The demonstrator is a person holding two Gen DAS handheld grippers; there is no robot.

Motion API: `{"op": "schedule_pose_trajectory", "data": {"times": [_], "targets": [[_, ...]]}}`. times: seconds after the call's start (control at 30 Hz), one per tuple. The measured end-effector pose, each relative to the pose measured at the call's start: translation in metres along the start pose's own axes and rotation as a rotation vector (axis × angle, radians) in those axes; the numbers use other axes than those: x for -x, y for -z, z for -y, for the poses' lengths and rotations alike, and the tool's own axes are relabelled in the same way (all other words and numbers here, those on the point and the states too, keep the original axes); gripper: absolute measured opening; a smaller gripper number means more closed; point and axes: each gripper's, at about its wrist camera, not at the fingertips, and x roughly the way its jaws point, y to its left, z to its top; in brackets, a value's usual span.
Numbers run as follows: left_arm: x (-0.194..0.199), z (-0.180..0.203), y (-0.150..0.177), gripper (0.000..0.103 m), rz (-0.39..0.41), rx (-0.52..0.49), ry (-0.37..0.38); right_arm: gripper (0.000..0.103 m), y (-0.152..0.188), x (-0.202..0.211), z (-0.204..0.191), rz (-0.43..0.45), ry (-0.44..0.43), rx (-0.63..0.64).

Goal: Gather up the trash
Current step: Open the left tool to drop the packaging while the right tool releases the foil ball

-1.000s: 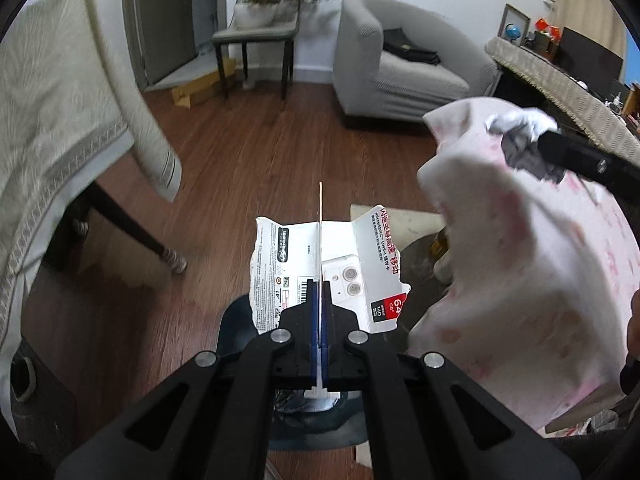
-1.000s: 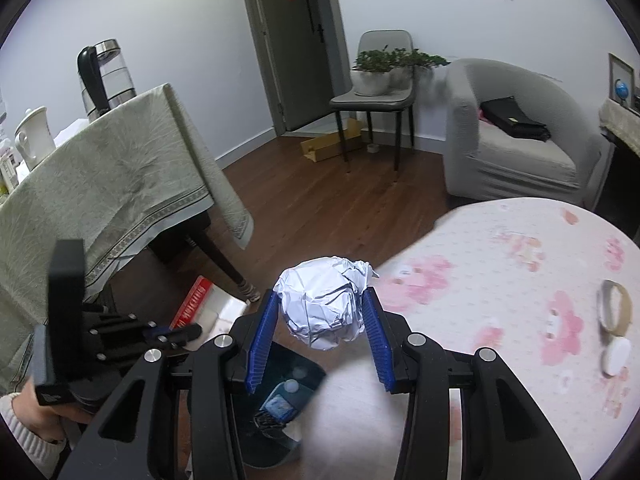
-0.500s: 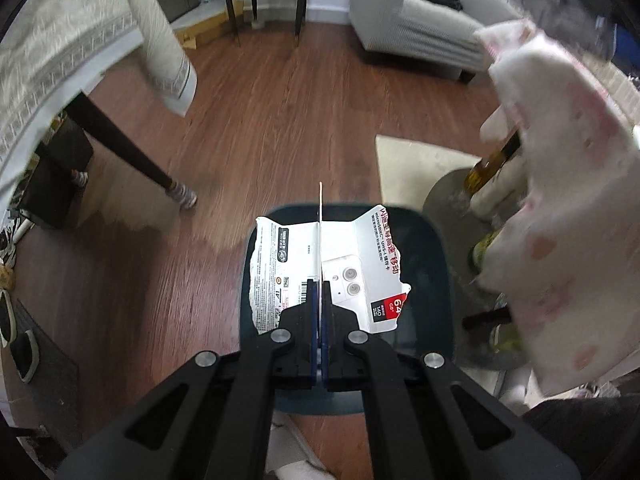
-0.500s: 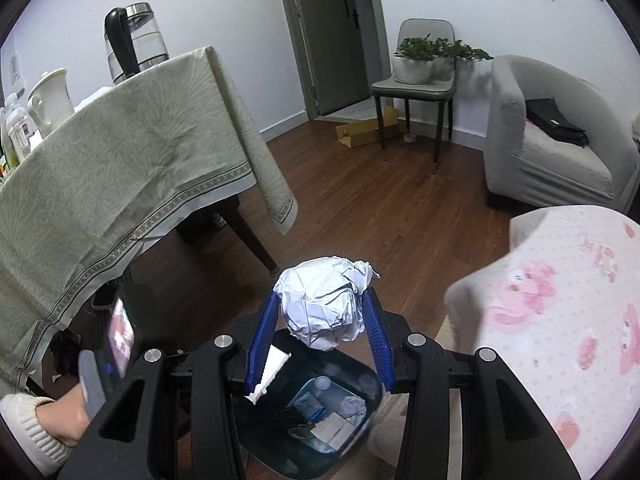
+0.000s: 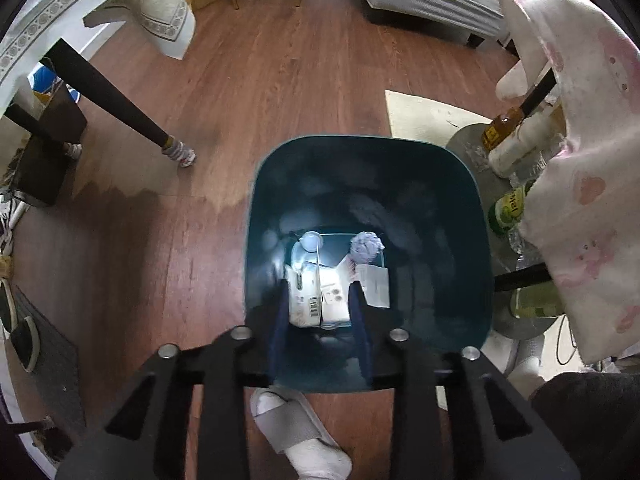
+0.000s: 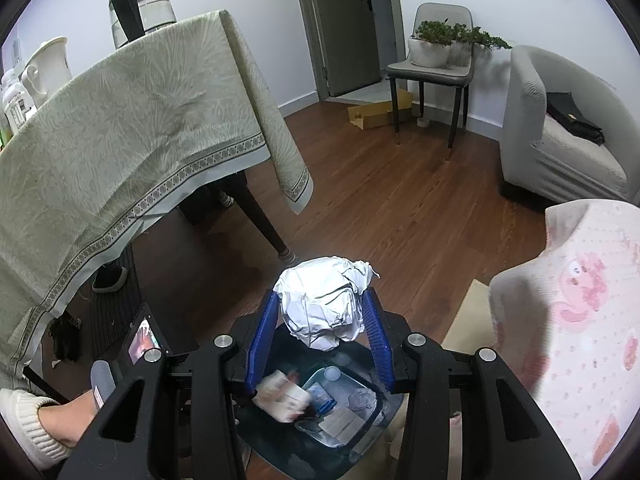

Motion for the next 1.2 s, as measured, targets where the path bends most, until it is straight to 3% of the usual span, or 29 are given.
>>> {"op": "schedule_pose_trajectory", "data": {"times": [0.17, 0.43, 0.93, 1.2], "targets": [[0.016, -0.011, -0.003, 0.039, 0.060, 0.024, -0.002, 0.044, 0.006, -0.017, 0.000, -0.044, 0.004, -0.015], [0.063, -0.017, -0.014, 0.058, 0.214, 0.031, -0.004, 0.044, 0.018, -0.044, -0.002, -0.116, 0.014, -0.023], [0.136, -0.035, -0.024, 0.064, 0.401, 0.105, 0.028, 0.044, 0.054, -0.091, -0.019, -0.254, 0.033, 0.039], [0.179, -0.031, -0.029, 0.067, 0.519, 0.089, -0.022, 0.044, 0.069, -0.111, -0.023, -0.313, 0.023, 0.048]]}}
